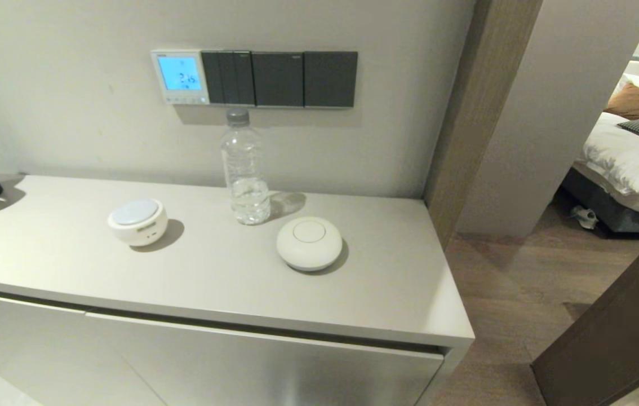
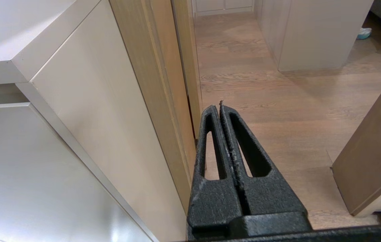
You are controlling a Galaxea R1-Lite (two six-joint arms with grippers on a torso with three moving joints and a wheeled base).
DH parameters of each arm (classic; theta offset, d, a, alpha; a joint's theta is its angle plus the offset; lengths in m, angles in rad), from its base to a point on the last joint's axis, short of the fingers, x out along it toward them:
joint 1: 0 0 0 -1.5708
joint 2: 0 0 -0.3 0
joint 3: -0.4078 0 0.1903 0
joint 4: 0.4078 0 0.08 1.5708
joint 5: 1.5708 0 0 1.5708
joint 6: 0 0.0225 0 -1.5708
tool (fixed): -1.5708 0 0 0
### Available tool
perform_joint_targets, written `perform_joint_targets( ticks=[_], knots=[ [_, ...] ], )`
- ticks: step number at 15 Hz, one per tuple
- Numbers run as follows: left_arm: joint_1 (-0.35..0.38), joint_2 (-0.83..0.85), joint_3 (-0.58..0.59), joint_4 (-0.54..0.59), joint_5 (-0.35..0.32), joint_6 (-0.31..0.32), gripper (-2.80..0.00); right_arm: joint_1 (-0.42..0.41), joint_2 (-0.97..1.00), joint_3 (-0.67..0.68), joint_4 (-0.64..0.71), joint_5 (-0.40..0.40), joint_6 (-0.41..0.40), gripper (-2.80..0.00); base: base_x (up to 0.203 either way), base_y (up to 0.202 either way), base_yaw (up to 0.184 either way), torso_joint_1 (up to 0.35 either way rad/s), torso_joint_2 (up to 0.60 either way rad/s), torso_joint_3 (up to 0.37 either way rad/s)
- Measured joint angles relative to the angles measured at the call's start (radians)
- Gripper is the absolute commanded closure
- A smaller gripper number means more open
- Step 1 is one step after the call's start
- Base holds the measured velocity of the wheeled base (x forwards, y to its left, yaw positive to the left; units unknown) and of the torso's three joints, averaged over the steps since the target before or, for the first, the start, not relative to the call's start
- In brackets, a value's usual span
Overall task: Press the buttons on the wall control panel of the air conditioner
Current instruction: Turn off the central air conditioner
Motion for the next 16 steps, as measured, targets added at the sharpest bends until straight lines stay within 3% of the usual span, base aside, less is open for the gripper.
perform_joint_targets(
  ticks=[5, 12, 16],
  knots=[
    [-0.013, 0.255, -0.239, -0.098, -0.007, -0.016, 0.0, 0.0, 0.0, 0.0, 0.0, 0.0, 0.0, 0.0, 0.0, 0.0, 0.0, 0.0, 0.0, 0.0],
    [-0.034, 0.821, -0.858, -0.163, -0.078, -0.12, 0.0, 0.0, 0.0, 0.0, 0.0, 0.0, 0.0, 0.0, 0.0, 0.0, 0.0, 0.0, 0.0, 0.0],
    [-0.116, 1.14, -1.133, -0.179, -0.029, -0.198, 0.0, 0.0, 0.0, 0.0, 0.0, 0.0, 0.0, 0.0, 0.0, 0.0, 0.0, 0.0, 0.0, 0.0]
  ],
)
